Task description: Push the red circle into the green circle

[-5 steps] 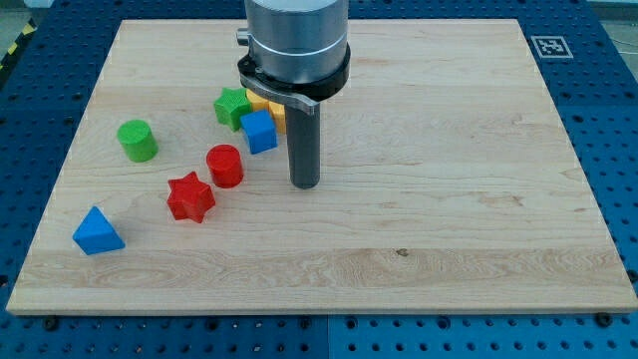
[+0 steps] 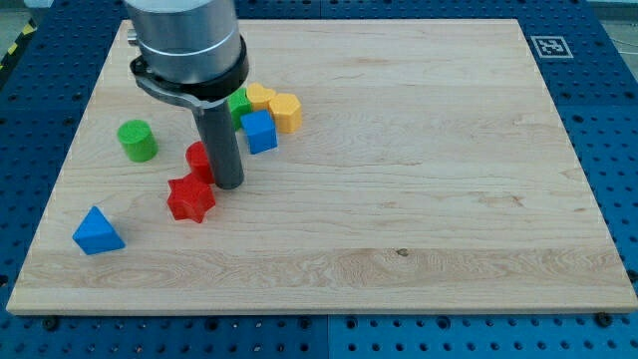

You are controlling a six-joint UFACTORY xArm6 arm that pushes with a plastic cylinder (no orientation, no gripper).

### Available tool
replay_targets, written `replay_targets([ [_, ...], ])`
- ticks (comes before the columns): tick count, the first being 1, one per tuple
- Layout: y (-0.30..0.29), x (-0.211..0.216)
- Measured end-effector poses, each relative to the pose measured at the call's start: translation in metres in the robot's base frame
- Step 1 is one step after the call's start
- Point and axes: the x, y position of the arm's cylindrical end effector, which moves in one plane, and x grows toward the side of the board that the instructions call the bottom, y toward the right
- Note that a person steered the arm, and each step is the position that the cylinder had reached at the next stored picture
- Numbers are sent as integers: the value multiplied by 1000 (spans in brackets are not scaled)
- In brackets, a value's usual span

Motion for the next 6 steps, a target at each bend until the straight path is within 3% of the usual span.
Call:
replay_targets([
  [6,-27,-32],
])
